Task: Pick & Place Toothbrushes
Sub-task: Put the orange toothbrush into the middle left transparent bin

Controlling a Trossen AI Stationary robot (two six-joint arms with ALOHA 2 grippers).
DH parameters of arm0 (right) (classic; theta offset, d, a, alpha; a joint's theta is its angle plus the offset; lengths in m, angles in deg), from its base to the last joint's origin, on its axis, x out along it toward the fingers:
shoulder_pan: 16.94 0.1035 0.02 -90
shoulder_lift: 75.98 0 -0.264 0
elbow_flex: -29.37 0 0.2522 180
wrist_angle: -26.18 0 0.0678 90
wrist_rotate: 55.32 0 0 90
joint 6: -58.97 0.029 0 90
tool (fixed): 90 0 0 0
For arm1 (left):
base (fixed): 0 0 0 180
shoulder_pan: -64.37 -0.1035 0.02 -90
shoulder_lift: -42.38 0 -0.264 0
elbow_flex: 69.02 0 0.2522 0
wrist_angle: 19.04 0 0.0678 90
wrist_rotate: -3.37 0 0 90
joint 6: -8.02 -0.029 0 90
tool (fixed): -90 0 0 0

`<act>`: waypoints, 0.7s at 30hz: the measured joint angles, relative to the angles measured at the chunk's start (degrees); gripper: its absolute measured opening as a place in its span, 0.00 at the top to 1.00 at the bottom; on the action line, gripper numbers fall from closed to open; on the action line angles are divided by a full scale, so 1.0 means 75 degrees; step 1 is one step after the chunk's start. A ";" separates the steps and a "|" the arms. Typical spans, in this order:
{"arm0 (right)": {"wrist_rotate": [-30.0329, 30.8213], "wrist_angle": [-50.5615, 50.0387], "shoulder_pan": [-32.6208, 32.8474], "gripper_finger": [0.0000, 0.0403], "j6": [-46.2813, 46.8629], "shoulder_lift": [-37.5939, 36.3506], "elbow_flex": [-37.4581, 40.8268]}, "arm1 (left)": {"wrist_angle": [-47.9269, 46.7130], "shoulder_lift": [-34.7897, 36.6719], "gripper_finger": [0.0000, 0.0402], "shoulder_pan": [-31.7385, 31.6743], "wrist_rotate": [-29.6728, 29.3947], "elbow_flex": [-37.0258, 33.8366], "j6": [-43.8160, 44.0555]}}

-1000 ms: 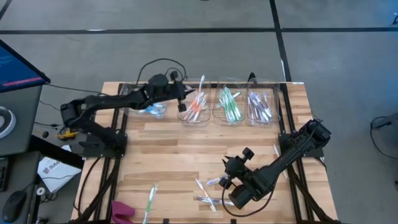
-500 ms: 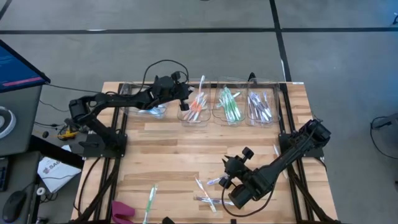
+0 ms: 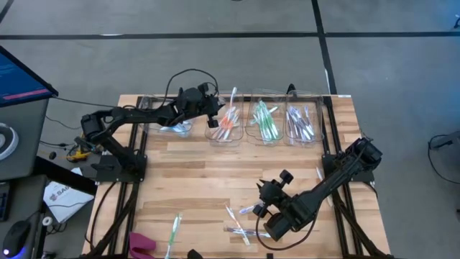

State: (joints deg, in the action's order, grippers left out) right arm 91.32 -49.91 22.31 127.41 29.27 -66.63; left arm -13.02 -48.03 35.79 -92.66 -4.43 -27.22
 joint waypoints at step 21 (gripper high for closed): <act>0.0000 0.0001 0.0000 0.84 0.0000 0.0000 0.0000 | -0.0097 0.0000 0.78 0.0006 -0.0591 0.0000 0.0076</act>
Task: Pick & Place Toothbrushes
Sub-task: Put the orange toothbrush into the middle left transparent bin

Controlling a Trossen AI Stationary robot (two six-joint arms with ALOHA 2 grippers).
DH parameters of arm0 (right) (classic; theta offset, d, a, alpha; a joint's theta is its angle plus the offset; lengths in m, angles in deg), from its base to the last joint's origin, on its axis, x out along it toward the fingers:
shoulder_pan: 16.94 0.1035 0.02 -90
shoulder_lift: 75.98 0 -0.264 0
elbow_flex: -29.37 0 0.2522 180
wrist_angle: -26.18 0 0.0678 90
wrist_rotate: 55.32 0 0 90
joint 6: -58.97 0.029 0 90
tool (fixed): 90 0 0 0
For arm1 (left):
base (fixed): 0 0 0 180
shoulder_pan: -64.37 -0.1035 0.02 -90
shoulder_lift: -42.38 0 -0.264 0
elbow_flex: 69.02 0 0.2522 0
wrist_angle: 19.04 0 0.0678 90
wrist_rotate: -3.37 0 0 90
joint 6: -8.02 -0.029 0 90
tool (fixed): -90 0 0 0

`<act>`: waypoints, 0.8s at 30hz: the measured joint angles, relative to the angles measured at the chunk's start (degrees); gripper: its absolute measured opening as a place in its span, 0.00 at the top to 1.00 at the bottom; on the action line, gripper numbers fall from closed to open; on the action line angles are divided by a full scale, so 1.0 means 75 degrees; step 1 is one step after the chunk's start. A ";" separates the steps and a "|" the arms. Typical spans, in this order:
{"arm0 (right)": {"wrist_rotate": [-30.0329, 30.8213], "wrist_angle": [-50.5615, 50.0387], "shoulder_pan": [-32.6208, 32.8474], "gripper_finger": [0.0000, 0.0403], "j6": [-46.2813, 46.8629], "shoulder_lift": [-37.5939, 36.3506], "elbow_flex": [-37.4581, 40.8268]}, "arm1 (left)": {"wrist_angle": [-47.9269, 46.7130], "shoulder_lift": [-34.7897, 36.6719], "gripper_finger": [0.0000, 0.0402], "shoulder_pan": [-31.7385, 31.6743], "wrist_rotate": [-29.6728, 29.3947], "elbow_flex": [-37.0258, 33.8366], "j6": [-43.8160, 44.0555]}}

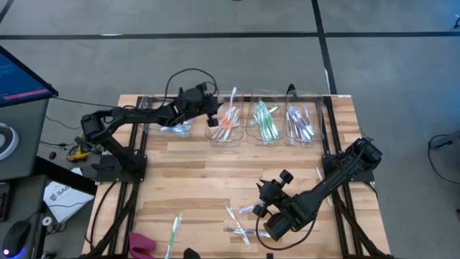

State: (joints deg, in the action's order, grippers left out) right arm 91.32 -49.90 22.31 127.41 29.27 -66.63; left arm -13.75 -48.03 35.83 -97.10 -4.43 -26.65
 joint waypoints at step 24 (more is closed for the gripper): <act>0.0000 0.0000 -0.0002 0.84 0.0000 0.0000 0.0000 | -0.0166 0.0006 0.75 0.0009 -0.0019 -0.0295 -0.0382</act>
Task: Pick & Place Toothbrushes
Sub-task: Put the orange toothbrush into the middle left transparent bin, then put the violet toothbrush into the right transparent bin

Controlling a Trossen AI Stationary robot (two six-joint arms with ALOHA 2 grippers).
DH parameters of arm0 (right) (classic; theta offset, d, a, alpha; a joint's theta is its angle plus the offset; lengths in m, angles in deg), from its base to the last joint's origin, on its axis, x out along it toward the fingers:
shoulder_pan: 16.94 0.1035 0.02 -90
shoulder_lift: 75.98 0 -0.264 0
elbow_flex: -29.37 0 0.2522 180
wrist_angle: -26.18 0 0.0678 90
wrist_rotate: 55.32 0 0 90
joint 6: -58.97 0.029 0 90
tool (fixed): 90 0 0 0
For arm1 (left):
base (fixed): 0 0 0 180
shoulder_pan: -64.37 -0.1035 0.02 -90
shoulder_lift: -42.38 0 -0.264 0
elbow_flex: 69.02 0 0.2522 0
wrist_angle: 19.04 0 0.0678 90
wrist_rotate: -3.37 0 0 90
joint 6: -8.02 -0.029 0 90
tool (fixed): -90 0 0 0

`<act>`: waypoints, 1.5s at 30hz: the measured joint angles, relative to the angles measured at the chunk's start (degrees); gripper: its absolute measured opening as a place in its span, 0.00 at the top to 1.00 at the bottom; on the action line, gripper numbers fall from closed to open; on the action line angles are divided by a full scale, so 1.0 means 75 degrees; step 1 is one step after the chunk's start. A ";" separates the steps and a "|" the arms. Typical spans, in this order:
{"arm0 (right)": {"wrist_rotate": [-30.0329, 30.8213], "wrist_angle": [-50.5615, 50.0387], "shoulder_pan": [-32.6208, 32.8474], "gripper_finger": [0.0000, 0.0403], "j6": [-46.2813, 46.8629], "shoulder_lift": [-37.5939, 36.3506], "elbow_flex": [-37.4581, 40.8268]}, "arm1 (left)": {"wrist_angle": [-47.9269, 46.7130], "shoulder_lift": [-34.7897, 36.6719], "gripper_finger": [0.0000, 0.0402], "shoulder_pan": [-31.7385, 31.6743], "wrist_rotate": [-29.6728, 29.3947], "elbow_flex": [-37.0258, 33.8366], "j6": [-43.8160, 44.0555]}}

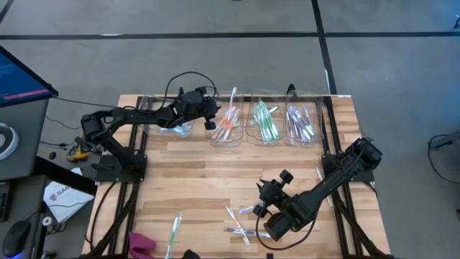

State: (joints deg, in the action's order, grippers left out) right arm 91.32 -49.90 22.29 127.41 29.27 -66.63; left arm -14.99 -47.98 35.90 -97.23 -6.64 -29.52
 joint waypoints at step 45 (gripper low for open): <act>0.0000 0.0210 -0.0100 0.84 0.0006 0.0000 0.0000 | 0.1551 0.0681 0.48 0.1050 0.3255 -0.0083 0.2056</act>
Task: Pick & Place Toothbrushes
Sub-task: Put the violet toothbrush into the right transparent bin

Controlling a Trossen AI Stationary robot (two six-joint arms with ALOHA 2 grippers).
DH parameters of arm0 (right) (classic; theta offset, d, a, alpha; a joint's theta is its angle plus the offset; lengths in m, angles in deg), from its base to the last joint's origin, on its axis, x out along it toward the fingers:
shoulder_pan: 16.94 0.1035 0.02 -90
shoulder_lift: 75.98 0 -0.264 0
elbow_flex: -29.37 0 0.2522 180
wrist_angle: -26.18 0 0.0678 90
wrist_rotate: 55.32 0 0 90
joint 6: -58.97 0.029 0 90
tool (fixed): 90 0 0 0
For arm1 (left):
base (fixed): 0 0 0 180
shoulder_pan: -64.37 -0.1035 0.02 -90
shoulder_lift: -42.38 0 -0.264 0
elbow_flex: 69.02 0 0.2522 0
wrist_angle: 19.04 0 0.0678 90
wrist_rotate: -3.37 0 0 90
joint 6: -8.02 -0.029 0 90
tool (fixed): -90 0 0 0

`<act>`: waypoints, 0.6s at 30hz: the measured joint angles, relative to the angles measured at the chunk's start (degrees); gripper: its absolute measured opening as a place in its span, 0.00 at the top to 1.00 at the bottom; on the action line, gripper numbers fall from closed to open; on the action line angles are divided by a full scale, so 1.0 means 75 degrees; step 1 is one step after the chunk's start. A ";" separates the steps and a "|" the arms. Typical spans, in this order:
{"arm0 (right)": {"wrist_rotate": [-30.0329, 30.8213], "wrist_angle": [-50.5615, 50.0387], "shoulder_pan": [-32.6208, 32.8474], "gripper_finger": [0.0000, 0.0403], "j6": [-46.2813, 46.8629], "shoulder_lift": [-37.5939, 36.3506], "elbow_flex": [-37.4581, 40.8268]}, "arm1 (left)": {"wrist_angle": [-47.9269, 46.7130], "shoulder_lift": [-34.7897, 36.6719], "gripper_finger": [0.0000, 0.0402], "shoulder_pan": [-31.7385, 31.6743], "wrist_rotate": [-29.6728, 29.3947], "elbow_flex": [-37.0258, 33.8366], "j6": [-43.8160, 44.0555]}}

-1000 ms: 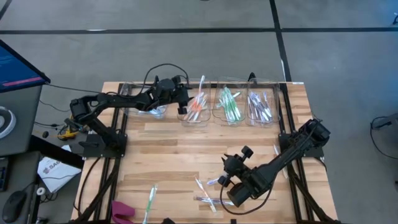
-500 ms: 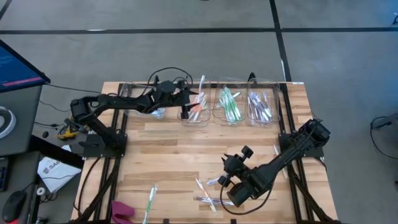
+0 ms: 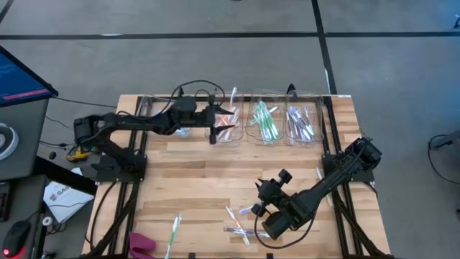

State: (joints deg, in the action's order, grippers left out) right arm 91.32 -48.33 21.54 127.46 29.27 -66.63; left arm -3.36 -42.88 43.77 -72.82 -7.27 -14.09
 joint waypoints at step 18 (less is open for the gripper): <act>-0.0175 0.0017 0.0020 0.84 -0.0001 0.0000 0.0001 | -0.3233 0.2239 0.48 0.1870 0.0006 0.0000 0.1004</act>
State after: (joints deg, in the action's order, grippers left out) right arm 90.01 -48.20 21.69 127.45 29.27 -66.62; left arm -27.61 -26.09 57.80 -72.78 -7.27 -6.57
